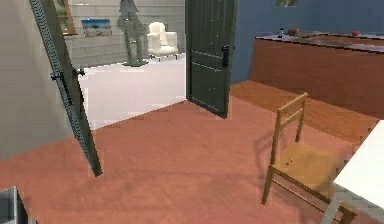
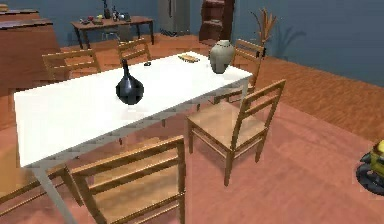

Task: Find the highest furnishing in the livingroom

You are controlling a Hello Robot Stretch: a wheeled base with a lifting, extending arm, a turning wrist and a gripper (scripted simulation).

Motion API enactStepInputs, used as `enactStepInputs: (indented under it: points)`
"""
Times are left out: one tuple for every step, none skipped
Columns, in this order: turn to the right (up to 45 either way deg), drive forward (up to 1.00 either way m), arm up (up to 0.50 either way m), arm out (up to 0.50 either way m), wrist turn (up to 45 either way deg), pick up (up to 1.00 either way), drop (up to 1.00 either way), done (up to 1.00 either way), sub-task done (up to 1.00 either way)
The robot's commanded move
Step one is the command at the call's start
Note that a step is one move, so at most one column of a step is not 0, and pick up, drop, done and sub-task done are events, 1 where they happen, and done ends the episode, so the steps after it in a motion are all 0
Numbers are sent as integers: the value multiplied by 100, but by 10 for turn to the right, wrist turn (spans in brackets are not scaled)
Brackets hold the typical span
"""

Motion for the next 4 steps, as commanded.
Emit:
enactStepInputs:
  points:
    - [30, 0, 0, 0, 0, 0, 0, 0, 0]
    - [0, 100, 0, 0, 0, 0, 0, 0, 0]
    - [-30, 0, 0, 0, 0, 0, 0, 0, 0]
    - [0, 10, 0, 0, 0, 0, 0, 0, 0]
